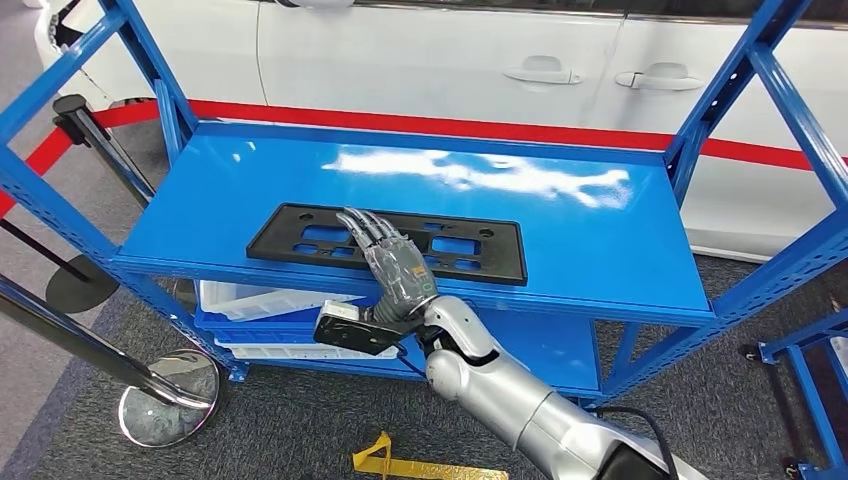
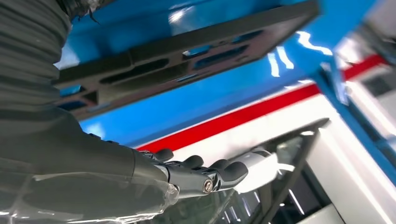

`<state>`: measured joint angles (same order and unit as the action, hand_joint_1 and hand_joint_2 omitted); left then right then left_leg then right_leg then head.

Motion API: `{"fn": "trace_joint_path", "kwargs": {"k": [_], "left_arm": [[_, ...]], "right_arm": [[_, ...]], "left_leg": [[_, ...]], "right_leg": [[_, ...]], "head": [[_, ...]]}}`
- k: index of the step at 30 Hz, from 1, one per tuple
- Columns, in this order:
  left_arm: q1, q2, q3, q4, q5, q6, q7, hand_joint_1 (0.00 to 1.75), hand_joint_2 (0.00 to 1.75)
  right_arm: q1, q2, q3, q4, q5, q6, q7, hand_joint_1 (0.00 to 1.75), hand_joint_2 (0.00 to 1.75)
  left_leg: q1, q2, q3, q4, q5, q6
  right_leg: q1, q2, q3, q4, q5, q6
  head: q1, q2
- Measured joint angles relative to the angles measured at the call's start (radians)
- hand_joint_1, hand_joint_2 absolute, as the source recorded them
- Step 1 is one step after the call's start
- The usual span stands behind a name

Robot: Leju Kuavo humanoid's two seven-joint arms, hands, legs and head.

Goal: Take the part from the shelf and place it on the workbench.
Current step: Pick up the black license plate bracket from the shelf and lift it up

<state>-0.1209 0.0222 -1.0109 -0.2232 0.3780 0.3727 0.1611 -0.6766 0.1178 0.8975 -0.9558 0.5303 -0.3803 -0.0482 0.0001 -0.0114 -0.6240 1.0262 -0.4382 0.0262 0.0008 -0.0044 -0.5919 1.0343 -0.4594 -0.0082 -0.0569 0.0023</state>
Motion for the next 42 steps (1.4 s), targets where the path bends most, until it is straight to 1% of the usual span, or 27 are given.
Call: {"fn": "trace_joint_path", "kwargs": {"k": [4,7,11,20,24,29,33,36,39,42], "left_arm": [[0.008,-0.016,0.000,0.000,0.034,0.003,0.012,0.00,0.00],[0.011,-0.026,0.000,0.000,0.043,0.006,0.009,0.00,0.00],[0.013,-0.029,0.000,0.000,0.039,0.008,-0.004,0.00,0.00],[0.016,-0.030,0.000,0.000,0.037,0.008,-0.006,0.00,0.00],[0.016,-0.030,0.000,0.000,0.037,0.008,-0.006,0.00,0.00],[0.017,-0.029,0.000,0.000,0.044,0.000,-0.011,0.00,0.00],[0.019,-0.028,0.003,0.000,0.096,-0.026,-0.047,0.00,0.00],[0.020,-0.026,0.004,0.000,0.102,-0.035,-0.064,0.00,0.00],[0.021,-0.025,0.004,0.001,0.095,-0.047,-0.073,0.00,0.00],[0.022,-0.025,0.003,0.001,0.092,-0.044,-0.060,0.00,0.00]], "right_arm": [[-0.082,0.035,0.010,0.131,0.037,0.014,0.011,0.00,1.75],[-0.125,0.059,0.021,0.215,0.063,0.044,0.030,0.00,1.75],[-0.152,0.081,0.031,0.290,0.089,0.091,0.058,0.00,1.75],[-0.187,0.116,0.041,0.406,0.094,0.094,0.061,0.00,1.75],[-0.195,0.124,0.044,0.439,0.099,0.095,0.067,0.00,1.75],[-0.205,0.127,0.058,0.481,0.126,0.115,0.100,0.00,1.75],[-0.219,0.127,0.079,0.512,0.178,0.159,0.125,0.00,1.75],[-0.231,0.125,0.091,0.529,0.184,0.182,0.142,0.00,1.75],[-0.244,0.115,0.093,0.545,0.171,0.171,0.208,0.00,1.75],[-0.259,0.094,0.093,0.559,0.179,0.163,0.277,0.00,1.75]], "left_leg": [[0.000,-0.001,0.000,0.000,0.001,0.000],[0.000,0.000,0.000,0.000,0.001,0.000],[0.000,-0.001,0.000,0.000,0.000,-0.001],[0.000,0.000,0.001,0.000,0.000,-0.001],[0.000,0.000,0.001,0.000,0.000,-0.001],[0.000,0.000,0.001,0.000,0.000,-0.001],[0.000,0.000,0.001,0.000,0.000,-0.001],[0.000,0.000,0.002,0.000,0.000,-0.001],[0.000,0.000,0.002,0.000,0.000,-0.001],[0.000,0.001,0.002,0.000,0.000,-0.001]], "right_leg": [[0.000,0.000,0.000,0.000,0.000,0.000],[0.000,0.000,0.000,0.000,0.000,0.000],[0.000,0.000,0.000,0.000,0.000,0.000],[0.000,0.000,0.000,0.000,0.000,0.000],[0.000,0.000,0.000,0.000,0.000,0.000],[0.000,0.000,0.001,0.000,0.000,0.000],[0.000,0.000,0.000,0.000,0.000,0.000],[-0.001,0.000,0.000,0.000,0.000,0.000],[-0.001,0.001,0.000,0.000,0.000,0.000],[-0.001,0.001,0.001,0.000,0.000,0.000]], "head": [[0.000,0.000],[0.000,0.000],[0.000,0.000],[0.000,0.000],[0.000,0.000],[0.000,0.000],[0.000,0.000],[0.000,0.000],[0.000,0.000],[0.000,0.000]]}}
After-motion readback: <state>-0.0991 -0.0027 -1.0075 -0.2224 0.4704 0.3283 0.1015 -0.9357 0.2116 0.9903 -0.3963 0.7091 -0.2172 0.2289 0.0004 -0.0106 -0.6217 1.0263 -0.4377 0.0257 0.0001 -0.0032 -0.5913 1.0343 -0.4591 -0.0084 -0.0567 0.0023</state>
